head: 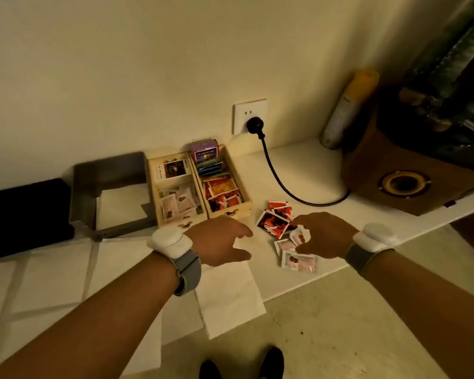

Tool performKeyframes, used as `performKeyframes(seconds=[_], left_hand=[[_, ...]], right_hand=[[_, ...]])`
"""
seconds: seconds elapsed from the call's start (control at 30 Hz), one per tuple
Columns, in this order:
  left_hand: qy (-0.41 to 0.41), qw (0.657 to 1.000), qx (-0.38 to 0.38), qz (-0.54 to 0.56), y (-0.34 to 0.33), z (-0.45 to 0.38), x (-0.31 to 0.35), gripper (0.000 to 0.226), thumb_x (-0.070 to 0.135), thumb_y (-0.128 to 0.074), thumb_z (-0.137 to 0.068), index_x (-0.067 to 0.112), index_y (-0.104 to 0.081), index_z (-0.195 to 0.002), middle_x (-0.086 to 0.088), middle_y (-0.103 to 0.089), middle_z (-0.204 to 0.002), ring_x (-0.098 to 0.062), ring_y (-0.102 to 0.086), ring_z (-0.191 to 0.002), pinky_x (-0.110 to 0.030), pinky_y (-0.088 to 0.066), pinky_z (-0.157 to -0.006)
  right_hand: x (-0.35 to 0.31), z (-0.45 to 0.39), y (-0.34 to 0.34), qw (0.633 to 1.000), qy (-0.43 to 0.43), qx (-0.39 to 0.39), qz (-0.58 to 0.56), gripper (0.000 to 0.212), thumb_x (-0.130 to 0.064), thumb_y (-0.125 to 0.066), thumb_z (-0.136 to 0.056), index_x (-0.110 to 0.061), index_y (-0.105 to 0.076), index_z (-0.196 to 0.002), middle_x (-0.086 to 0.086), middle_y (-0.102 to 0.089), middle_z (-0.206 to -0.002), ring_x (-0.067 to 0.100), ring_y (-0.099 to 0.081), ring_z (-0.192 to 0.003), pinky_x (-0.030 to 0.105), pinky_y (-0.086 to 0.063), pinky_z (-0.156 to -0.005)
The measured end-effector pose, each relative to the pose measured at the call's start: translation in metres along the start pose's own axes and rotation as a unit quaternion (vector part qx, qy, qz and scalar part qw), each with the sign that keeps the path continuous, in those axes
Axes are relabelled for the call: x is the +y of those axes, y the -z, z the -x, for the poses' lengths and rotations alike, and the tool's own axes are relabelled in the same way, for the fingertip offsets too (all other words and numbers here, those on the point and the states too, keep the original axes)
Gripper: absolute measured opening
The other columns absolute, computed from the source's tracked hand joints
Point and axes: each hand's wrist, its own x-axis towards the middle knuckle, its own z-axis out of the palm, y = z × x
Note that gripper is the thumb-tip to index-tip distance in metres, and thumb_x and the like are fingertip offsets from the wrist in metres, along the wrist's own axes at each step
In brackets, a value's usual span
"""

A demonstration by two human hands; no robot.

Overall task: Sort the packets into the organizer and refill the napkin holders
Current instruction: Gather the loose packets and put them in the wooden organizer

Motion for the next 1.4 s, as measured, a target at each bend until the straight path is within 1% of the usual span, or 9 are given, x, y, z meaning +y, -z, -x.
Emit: performKeyframes(seconds=[0.17, 0.3, 0.47, 0.6, 0.87, 0.97, 1.1, 1.2, 1.4], left_hand=[[-0.012, 0.998, -0.010, -0.058, 0.008, -0.041, 0.019, 0.054, 0.041, -0.059, -0.088, 0.020, -0.047, -0.136, -0.007, -0.055, -0.132, -0.026, -0.051, -0.119, -0.034, -0.042, -0.096], [-0.012, 0.996, -0.010, -0.086, 0.014, -0.075, 0.039, 0.047, 0.029, -0.063, -0.085, 0.013, -0.054, -0.128, -0.013, -0.057, -0.123, -0.031, -0.055, -0.113, -0.042, -0.047, -0.092], [-0.005, 0.991, -0.032, -0.131, 0.013, -0.112, 0.050, 0.053, 0.021, -0.061, -0.085, 0.016, -0.045, -0.135, -0.012, -0.048, -0.130, -0.032, -0.052, -0.117, -0.042, -0.046, -0.094], [0.008, 0.984, -0.068, -0.162, 0.013, -0.132, 0.052, 0.063, 0.025, -0.066, -0.083, 0.014, -0.038, -0.139, -0.012, -0.042, -0.136, -0.031, -0.048, -0.122, -0.043, -0.044, -0.099], [0.016, 0.979, -0.120, -0.163, 0.010, -0.159, 0.044, 0.088, 0.041, -0.073, -0.077, 0.022, -0.024, -0.148, -0.010, -0.033, -0.150, -0.030, -0.037, -0.136, -0.043, -0.036, -0.109], [0.019, 0.980, -0.106, -0.168, 0.007, -0.165, 0.041, 0.088, 0.039, -0.075, -0.074, 0.025, -0.027, -0.147, -0.011, -0.037, -0.145, -0.032, -0.043, -0.130, -0.042, -0.041, -0.104], [0.016, 0.986, -0.091, -0.141, 0.006, -0.170, 0.040, 0.072, 0.034, -0.079, -0.071, 0.023, -0.044, -0.133, -0.013, -0.047, -0.130, -0.030, -0.053, -0.114, -0.035, -0.046, -0.092], [0.017, 0.990, -0.080, -0.116, 0.005, -0.169, 0.041, 0.062, 0.029, -0.081, -0.069, 0.019, -0.051, -0.122, -0.012, -0.051, -0.122, -0.027, -0.055, -0.104, -0.027, -0.039, -0.076], [0.011, 0.997, -0.052, -0.062, 0.010, -0.164, 0.044, 0.048, 0.023, -0.080, -0.068, 0.014, -0.057, -0.109, -0.009, -0.063, -0.106, -0.022, -0.057, -0.088, -0.027, -0.038, -0.068]], right_hand=[[0.016, 0.000, -0.026, 0.999, 0.041, 0.003, 0.002, 0.070, -0.044, -0.070, -0.075, -0.031, -0.037, -0.135, 0.002, -0.051, -0.127, 0.022, -0.051, -0.113, 0.037, -0.043, -0.099], [0.025, -0.006, -0.034, 0.997, 0.071, 0.032, -0.002, 0.067, -0.046, -0.069, -0.073, -0.036, -0.037, -0.132, 0.001, -0.052, -0.121, 0.022, -0.054, -0.102, 0.035, -0.050, -0.086], [0.028, -0.010, -0.042, 0.993, 0.097, 0.062, -0.012, 0.063, -0.046, -0.068, -0.076, -0.036, -0.038, -0.131, 0.002, -0.051, -0.118, 0.023, -0.055, -0.097, 0.035, -0.052, -0.082], [0.027, -0.015, -0.042, 0.991, 0.119, 0.065, -0.012, 0.065, -0.043, -0.067, -0.078, -0.031, -0.036, -0.134, 0.002, -0.053, -0.119, 0.023, -0.057, -0.098, 0.036, -0.052, -0.082], [0.023, -0.023, -0.040, 0.986, 0.152, 0.065, -0.005, 0.051, -0.036, -0.068, -0.080, -0.028, -0.049, -0.126, -0.002, -0.056, -0.122, 0.021, -0.056, -0.099, 0.033, -0.050, -0.084], [0.023, -0.026, -0.040, 0.985, 0.158, 0.073, -0.002, 0.049, -0.035, -0.069, -0.079, -0.028, -0.051, -0.123, -0.001, -0.057, -0.119, 0.021, -0.055, -0.098, 0.032, -0.048, -0.083], [0.024, -0.030, -0.040, 0.986, 0.153, 0.072, 0.002, 0.052, -0.039, -0.070, -0.077, -0.026, -0.050, -0.122, 0.001, -0.058, -0.116, 0.021, -0.055, -0.096, 0.033, -0.048, -0.083], [0.026, -0.031, -0.040, 0.988, 0.143, 0.044, -0.030, 0.054, -0.038, -0.070, -0.078, -0.023, -0.050, -0.125, 0.002, -0.057, -0.121, 0.022, -0.057, -0.102, 0.033, -0.050, -0.088], [0.026, -0.030, -0.043, 0.988, 0.138, 0.010, -0.071, 0.050, -0.032, -0.064, -0.085, -0.027, -0.045, -0.131, 0.000, -0.057, -0.129, 0.022, -0.056, -0.114, 0.030, -0.044, -0.093]])
